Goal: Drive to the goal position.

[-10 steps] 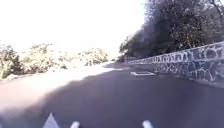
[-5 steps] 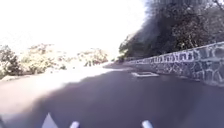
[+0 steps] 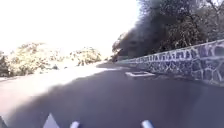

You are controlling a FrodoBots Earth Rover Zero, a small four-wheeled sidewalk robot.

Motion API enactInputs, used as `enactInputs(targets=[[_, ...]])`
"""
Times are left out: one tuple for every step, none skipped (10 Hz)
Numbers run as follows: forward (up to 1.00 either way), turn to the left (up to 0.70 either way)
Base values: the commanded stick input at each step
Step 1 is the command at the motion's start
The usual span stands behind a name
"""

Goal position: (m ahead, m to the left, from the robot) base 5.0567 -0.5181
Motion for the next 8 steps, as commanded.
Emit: enactInputs(targets=[[0.7, 0.0], [0.7, 0.0], [0.7, 0.0], [0.7, 0.0], [0.7, 0.0], [0.7, 0.0], [0.7, 0.0], [0.7, 0.0]])
